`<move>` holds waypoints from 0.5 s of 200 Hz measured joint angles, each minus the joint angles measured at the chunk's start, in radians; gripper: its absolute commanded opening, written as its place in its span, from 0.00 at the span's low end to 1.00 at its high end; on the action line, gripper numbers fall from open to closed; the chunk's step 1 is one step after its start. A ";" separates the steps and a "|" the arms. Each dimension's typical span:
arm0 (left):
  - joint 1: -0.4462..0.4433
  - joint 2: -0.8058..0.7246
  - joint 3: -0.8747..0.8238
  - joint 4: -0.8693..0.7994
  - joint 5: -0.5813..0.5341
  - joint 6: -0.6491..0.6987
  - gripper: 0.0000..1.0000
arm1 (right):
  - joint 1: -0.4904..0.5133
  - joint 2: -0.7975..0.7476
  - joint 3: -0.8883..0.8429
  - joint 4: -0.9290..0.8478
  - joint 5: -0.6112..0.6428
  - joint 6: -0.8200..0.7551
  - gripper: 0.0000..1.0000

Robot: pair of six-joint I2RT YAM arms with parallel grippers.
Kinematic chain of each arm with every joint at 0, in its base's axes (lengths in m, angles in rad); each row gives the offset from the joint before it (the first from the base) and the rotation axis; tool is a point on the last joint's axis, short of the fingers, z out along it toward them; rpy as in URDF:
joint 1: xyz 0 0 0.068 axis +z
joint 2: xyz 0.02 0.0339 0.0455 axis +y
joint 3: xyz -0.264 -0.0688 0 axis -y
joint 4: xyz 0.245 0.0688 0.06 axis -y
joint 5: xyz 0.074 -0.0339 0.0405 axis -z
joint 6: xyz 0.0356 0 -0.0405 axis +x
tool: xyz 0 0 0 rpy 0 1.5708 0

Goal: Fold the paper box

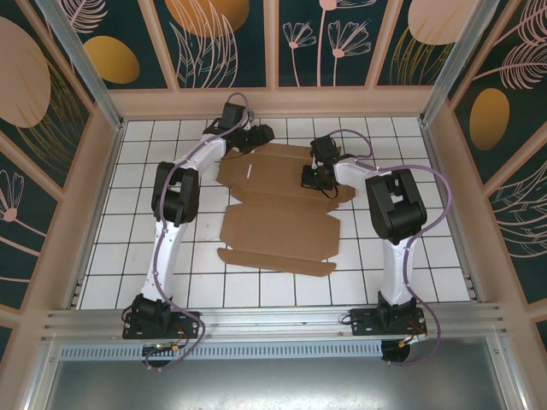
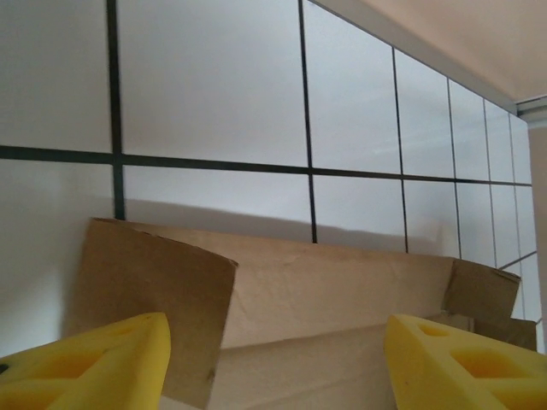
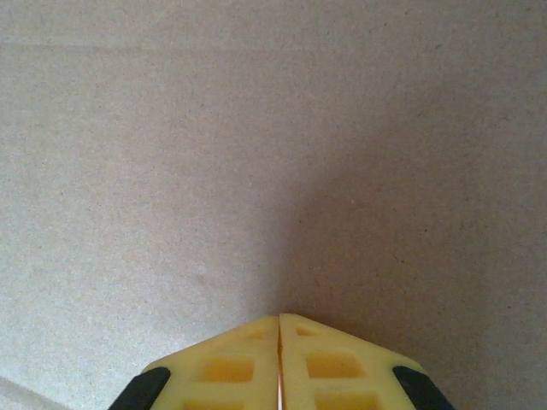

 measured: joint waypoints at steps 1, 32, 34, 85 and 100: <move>0.000 0.000 0.000 0.000 0.001 0.000 0.67 | 0.000 0.001 0.000 0.000 0.000 0.000 0.09; -0.002 0.024 0.019 0.011 0.019 -0.022 0.67 | 0.001 0.005 0.007 0.000 0.000 0.000 0.10; -0.002 0.026 0.020 0.013 0.020 -0.023 0.67 | 0.001 0.006 0.008 0.000 0.000 0.000 0.10; -0.002 0.053 0.024 0.025 0.038 -0.043 0.67 | 0.002 0.006 0.006 0.005 -0.005 0.011 0.17; -0.002 0.023 -0.005 0.024 0.033 -0.043 0.67 | 0.001 0.003 -0.008 0.028 -0.014 0.049 0.23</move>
